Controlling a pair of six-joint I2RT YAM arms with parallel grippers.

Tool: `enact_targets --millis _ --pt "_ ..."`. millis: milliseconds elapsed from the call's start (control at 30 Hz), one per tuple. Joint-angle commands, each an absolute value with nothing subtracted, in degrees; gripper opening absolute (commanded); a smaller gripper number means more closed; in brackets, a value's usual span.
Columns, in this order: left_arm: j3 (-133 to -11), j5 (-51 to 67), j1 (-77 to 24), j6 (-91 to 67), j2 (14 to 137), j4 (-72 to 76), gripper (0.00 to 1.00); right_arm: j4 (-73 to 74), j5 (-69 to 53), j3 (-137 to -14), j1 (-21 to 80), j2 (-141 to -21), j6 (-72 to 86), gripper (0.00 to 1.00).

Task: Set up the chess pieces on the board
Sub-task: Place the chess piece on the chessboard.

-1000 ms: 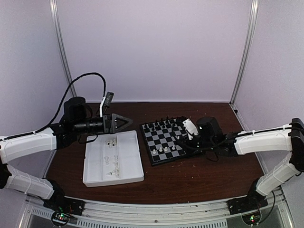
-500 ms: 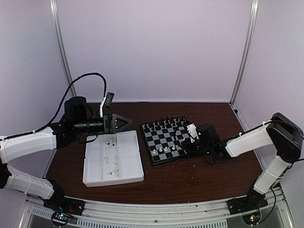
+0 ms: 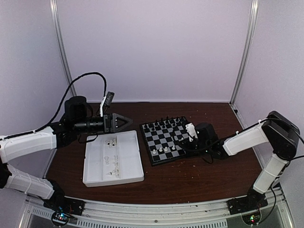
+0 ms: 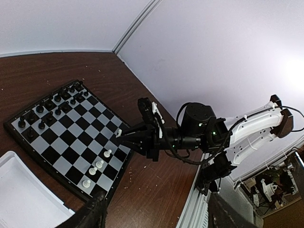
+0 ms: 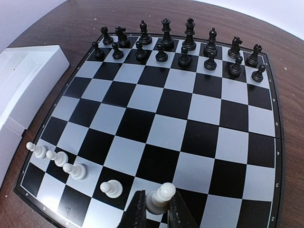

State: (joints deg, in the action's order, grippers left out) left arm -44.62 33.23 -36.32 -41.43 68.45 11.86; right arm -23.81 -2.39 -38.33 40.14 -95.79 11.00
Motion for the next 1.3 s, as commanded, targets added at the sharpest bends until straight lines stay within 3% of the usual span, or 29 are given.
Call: enact_targets --millis 0,333,500,800,1267 --pt "-45.9 33.1 -36.0 -40.0 68.8 12.4 0.73 -23.9 -2.8 -39.7 40.0 -94.9 12.9 0.09" --pt "-45.3 33.2 -36.0 -40.3 67.4 12.3 0.73 -25.8 0.7 -38.2 40.1 -91.2 12.2 0.09" --pt "-44.3 32.6 -36.0 -39.5 65.6 11.5 0.73 -34.0 0.7 -33.2 40.0 -89.5 9.8 0.10" --pt "-45.4 33.1 -36.0 -36.7 63.8 7.1 0.73 -51.8 -1.6 -29.8 40.0 -98.9 10.5 0.11" --pt "-44.3 34.6 -36.0 -36.3 63.9 6.9 0.73 -53.7 -2.4 -28.2 40.0 -103.8 9.6 0.11"
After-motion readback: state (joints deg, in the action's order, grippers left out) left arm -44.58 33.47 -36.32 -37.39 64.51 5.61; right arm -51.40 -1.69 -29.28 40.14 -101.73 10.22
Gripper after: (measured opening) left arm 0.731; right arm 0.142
